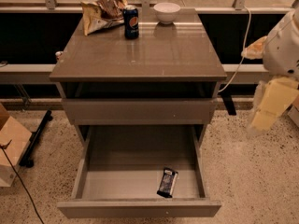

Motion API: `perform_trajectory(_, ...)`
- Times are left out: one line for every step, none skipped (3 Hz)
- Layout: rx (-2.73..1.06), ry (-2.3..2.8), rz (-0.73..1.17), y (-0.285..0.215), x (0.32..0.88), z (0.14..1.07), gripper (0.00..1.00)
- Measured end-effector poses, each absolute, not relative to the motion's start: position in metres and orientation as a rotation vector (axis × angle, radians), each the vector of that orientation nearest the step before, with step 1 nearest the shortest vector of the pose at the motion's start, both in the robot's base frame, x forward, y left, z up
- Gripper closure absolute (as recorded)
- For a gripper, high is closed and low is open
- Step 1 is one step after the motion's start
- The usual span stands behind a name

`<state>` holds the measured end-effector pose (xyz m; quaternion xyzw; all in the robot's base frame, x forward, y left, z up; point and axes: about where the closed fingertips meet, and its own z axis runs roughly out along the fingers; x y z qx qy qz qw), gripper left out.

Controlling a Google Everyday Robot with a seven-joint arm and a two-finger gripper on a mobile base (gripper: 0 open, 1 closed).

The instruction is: Pick rxbar blueberry from middle drawer and place on counter

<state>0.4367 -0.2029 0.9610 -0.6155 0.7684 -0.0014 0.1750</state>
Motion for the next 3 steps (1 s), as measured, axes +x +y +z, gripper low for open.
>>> perform_trajectory(-1.761,2.12,0.101,-0.185,0.433,0.936,0.0)
perform_trajectory(-1.755,2.059,0.201,-0.165,0.431,0.902,0.0)
perform_trajectory(-1.767,1.963,0.245,-0.143,0.437,0.861,0.0)
